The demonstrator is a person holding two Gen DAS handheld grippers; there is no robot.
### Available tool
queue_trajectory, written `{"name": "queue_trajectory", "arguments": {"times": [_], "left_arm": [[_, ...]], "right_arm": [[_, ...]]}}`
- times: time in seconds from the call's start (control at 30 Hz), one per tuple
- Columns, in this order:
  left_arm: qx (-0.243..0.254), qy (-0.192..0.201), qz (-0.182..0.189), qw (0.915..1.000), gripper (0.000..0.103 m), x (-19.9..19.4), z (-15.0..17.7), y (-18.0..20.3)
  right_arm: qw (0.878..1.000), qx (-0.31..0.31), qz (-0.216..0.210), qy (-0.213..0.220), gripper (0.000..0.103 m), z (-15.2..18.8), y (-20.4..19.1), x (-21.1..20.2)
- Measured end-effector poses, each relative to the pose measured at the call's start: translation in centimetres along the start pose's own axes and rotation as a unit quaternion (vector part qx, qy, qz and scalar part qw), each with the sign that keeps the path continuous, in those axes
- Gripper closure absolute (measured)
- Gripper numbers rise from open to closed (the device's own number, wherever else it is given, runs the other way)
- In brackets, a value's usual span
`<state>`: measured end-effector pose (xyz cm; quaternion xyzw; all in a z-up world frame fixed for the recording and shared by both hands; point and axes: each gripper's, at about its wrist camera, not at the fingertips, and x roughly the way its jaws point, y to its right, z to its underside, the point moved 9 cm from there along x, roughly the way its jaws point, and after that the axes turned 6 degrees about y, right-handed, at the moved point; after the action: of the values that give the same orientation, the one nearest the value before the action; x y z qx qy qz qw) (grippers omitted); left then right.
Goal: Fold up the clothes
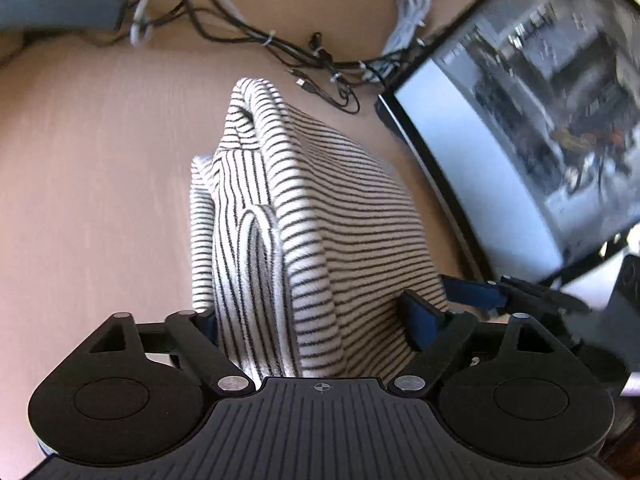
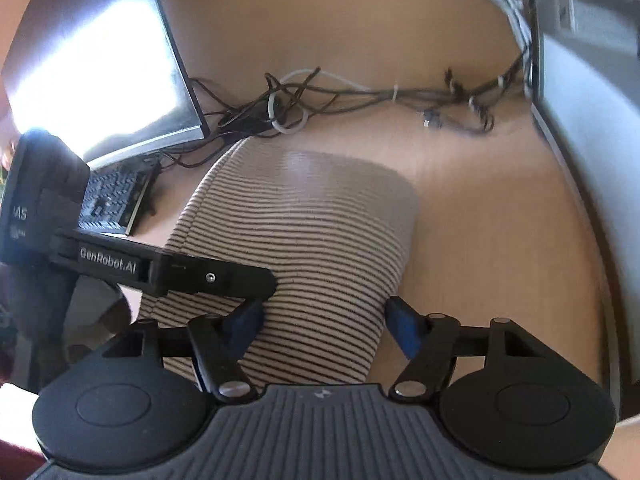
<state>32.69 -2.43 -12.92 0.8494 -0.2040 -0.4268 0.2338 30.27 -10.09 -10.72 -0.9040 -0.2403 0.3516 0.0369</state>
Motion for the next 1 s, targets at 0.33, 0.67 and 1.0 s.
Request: {"name": "queue_trajectory", "arguments": {"times": [0.33,0.67,1.0], "left_arm": [[-0.049,0.016,0.019,0.9985,0.021,-0.4,0.6,1.2],[0.038,0.086,-0.079,0.9924,0.02,-7.7,0.0,-1.2],[0.032,0.05,-0.058,0.9966,0.043,-6.7,2.5,-1.0]], "right_arm": [[0.985,-0.16,0.063,0.023,0.026,-1.0,-0.6,-1.7],[0.991,-0.119,0.021,0.052,0.025,-1.5,-3.4,-3.4],[0.971,-0.231,0.053,0.016,0.018,1.4,-5.4,-1.4]]}}
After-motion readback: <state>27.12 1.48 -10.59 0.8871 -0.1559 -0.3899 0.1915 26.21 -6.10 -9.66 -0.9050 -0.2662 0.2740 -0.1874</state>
